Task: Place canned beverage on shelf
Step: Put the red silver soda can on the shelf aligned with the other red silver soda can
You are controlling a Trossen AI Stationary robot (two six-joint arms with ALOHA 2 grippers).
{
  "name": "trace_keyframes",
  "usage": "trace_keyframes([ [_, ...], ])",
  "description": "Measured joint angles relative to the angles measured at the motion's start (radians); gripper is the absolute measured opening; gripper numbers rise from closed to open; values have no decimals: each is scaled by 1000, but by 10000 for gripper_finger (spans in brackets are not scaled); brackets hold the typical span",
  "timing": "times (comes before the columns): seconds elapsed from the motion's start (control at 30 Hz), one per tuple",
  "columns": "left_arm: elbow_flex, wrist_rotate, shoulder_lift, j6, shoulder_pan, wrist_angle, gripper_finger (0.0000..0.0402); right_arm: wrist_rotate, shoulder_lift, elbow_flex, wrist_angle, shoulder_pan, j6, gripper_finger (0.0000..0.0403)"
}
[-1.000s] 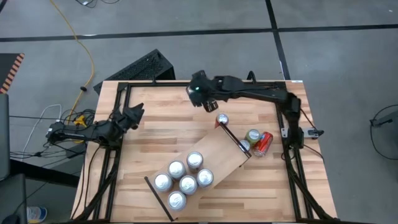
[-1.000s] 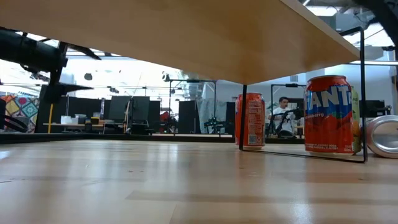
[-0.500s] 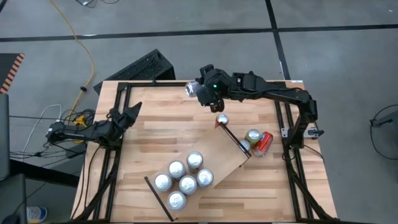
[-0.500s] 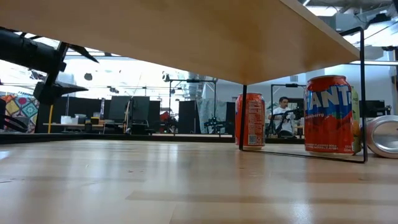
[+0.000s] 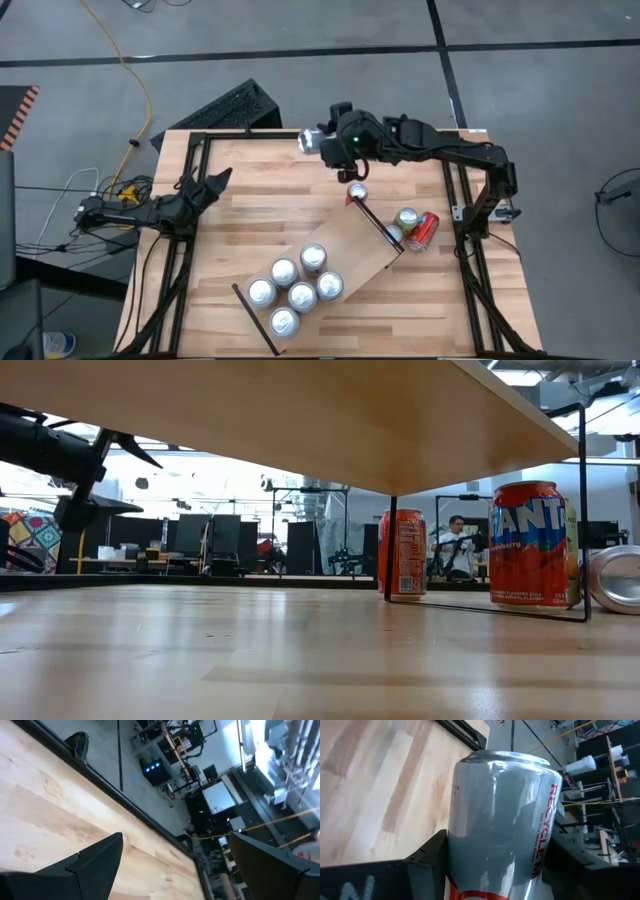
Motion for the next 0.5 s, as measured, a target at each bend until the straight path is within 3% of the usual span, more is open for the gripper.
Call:
trace_keyframes([
  [0.2, 0, 33, -5, -151, 0, -4, 351, 5, 1, 0, 3, 1, 48, 235],
  [0.37, 0, -1, -6, -332, 1, 2, 351, 10, 1, 0, 9, 14, -52, 235],
  [0.5, 0, 127, -6, -444, 1, 37, 351, 2, 1, 0, 11, 33, -121, 235],
])
